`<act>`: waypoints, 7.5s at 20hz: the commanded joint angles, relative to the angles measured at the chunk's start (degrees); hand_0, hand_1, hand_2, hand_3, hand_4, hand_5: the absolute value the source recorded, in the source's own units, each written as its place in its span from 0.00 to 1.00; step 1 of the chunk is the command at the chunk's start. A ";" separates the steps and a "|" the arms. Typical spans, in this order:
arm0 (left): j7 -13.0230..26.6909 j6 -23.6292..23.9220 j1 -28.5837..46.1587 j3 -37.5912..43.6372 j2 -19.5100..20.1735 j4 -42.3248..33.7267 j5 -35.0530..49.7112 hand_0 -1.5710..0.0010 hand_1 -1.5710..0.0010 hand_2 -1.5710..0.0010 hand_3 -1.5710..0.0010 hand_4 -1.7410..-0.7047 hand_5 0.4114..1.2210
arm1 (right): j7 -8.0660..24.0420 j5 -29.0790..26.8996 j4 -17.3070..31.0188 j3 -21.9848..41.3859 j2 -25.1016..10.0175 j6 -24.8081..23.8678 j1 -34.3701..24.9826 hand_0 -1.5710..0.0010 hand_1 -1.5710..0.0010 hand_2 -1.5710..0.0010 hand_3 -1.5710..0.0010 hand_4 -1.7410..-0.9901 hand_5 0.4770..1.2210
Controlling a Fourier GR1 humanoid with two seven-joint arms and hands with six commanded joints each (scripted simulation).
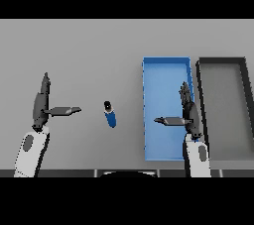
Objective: Pick up the blue pipe and place it into the blue bin.
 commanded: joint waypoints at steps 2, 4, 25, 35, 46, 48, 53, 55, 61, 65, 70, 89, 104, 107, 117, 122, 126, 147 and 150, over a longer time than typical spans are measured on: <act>-0.06 -0.05 -0.59 0.14 -0.03 0.51 0.07 1.00 1.00 1.00 1.00 0.75 0.22 | 0.39 -0.01 0.42 -0.13 0.00 -0.17 -0.63 1.00 1.00 1.00 1.00 0.71 0.20; 0.10 -0.25 -1.44 0.33 -0.07 1.41 0.15 1.00 1.00 1.00 1.00 0.75 0.22 | 0.71 0.02 1.14 -0.34 0.01 -0.31 -1.55 1.00 1.00 1.00 1.00 0.71 0.20; -6.55 -28.05 5.08 -13.72 10.39 -6.23 -2.74 1.00 1.00 1.00 1.00 0.59 0.08 | -4.32 10.07 -4.88 4.36 -8.73 1.85 2.83 1.00 1.00 1.00 1.00 0.74 0.19; -5.09 -25.72 -1.25 -19.38 -1.18 0.17 -8.05 1.00 1.00 1.00 1.00 0.57 0.06 | -3.04 10.51 -6.19 4.67 -7.83 1.07 3.15 1.00 1.00 1.00 1.00 0.72 0.19; -6.81 -23.55 -6.31 -21.82 -10.12 9.84 -11.98 1.00 1.00 1.00 1.00 0.63 0.04 | -4.90 10.67 -6.13 4.41 -8.49 1.34 3.73 1.00 1.00 1.00 1.00 0.71 0.23; -7.94 -24.12 -6.53 -21.10 -11.17 10.57 -10.47 1.00 1.00 0.97 0.97 0.58 0.11 | -5.40 10.49 -5.62 4.19 -8.62 1.47 3.99 1.00 1.00 1.00 1.00 0.71 0.24; -9.26 -23.95 -6.56 -19.40 -14.49 11.99 -7.04 0.62 0.52 0.45 0.42 0.29 0.62 | -6.36 9.96 -6.33 4.16 -8.61 1.84 5.12 1.00 1.00 1.00 1.00 0.69 0.24; -9.17 -24.16 -5.58 -20.25 -14.80 11.41 -6.99 0.39 0.33 0.29 0.29 0.19 0.75 | -5.76 9.72 -6.40 4.23 -8.59 2.09 4.81 1.00 1.00 1.00 1.00 0.68 0.25; -12.75 -21.37 -5.53 -21.47 -15.76 9.88 -9.71 0.10 0.09 0.08 0.08 0.24 0.94 | -4.35 9.31 -4.87 4.06 -8.25 2.29 3.37 1.00 1.00 1.00 1.00 0.69 0.21; -13.26 -20.73 -6.85 -20.69 -17.10 5.52 -9.20 0.04 0.04 0.03 0.03 0.26 0.97 | -4.57 8.30 -5.58 3.66 -8.46 2.81 3.46 1.00 1.00 1.00 1.00 0.68 0.21; -10.28 -22.43 -8.49 -20.61 -16.99 -0.46 -8.19 0.01 0.01 0.01 0.01 0.27 0.99 | -4.39 10.16 -5.19 3.87 -8.99 1.96 3.46 1.00 1.00 1.00 1.00 0.73 0.22; -5.03 -26.37 -9.51 -19.73 -19.69 -4.43 -10.43 0.00 0.00 0.00 0.00 0.26 1.00 | -3.66 -4.05 -9.12 2.41 -11.01 12.77 0.23 1.00 0.99 0.94 1.00 0.72 0.20; -4.25 -28.99 -9.88 -17.41 -21.39 -3.46 -13.25 0.00 0.00 0.00 0.00 0.26 1.00 | 17.03 -22.38 -17.33 12.80 -18.17 30.53 -21.92 1.00 1.00 0.97 1.00 0.59 0.11; -5.46 -30.13 -10.02 -17.03 -21.66 -2.79 -13.79 0.00 0.00 0.00 0.00 0.27 1.00 | 19.08 -23.36 -16.35 15.01 -16.47 31.58 -25.44 1.00 1.00 0.97 1.00 0.63 0.10; -2.69 -32.14 -9.42 -15.29 -22.78 -3.11 -14.66 0.00 0.00 0.00 0.00 0.27 1.00 | 22.44 -20.88 -8.20 18.42 -11.20 33.79 -36.53 0.96 0.93 0.89 0.97 0.72 0.03; 0.17 -32.56 -9.58 -15.01 -23.18 -2.73 -15.79 0.00 0.00 0.00 0.00 0.11 1.00 | 20.53 -19.80 -5.97 19.59 -9.30 35.21 -37.45 0.44 0.44 0.42 0.51 0.37 0.05; -1.74 -34.13 -8.18 -13.82 -24.29 -3.67 -13.10 0.00 0.00 0.00 0.02 0.05 1.00 | 21.69 -22.55 -5.84 20.02 -8.05 33.71 -37.45 0.18 0.18 0.17 0.30 0.18 0.39; 0.11 -38.59 -8.04 -11.66 -23.26 -4.50 -20.74 0.84 0.86 0.86 0.88 0.70 0.54 | 18.96 -17.61 -9.72 22.27 -7.42 29.32 -34.25 0.00 0.00 0.00 0.00 0.00 0.99; 1.93 -38.42 -7.80 -11.37 -23.86 -3.95 -19.91 0.92 0.93 0.93 0.94 0.74 0.29 | 19.26 -16.31 -8.63 21.65 -6.07 29.61 -34.76 0.00 0.00 0.00 0.00 0.00 1.00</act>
